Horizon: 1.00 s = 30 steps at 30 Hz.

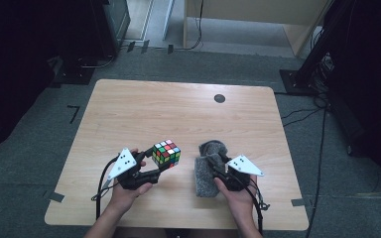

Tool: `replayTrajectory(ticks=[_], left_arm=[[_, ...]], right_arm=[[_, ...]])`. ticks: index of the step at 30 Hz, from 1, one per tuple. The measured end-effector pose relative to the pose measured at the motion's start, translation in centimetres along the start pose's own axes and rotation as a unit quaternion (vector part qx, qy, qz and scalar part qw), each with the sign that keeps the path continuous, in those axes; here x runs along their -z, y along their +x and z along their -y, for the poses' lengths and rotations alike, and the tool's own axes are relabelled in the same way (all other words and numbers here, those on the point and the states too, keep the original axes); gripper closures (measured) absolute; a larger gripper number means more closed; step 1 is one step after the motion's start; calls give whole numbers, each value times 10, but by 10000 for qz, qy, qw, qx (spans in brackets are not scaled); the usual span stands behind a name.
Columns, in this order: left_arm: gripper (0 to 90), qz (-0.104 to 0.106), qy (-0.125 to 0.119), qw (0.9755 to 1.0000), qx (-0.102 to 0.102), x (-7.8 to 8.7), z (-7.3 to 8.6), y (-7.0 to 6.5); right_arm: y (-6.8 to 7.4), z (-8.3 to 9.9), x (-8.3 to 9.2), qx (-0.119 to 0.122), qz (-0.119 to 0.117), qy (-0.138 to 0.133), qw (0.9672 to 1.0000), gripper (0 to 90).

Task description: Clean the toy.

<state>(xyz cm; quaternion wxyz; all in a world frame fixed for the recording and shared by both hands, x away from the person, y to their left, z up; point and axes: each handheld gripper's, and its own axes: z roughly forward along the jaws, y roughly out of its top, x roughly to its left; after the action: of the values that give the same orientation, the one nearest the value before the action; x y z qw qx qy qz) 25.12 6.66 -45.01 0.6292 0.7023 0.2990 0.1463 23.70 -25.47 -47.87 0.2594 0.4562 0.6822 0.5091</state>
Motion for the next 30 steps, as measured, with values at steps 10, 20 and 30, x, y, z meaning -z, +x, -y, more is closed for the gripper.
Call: replayTrajectory(ticks=[10, 20, 30], left_arm=[[343, 82, -154, 9996, 218, 3, -7, -1], [343, 71, -270, 9977, 613, 2, -12, -9], [343, 89, -287, 9976, 617, -8, -11, -38]], right_arm=[[19, -8, 3, 143, -318, -240, 9991, 392], [64, -5, -4, 196, -1340, -400, 9900, 307], [91, -11, 2, -123, -1478, -687, 9866, 207]])
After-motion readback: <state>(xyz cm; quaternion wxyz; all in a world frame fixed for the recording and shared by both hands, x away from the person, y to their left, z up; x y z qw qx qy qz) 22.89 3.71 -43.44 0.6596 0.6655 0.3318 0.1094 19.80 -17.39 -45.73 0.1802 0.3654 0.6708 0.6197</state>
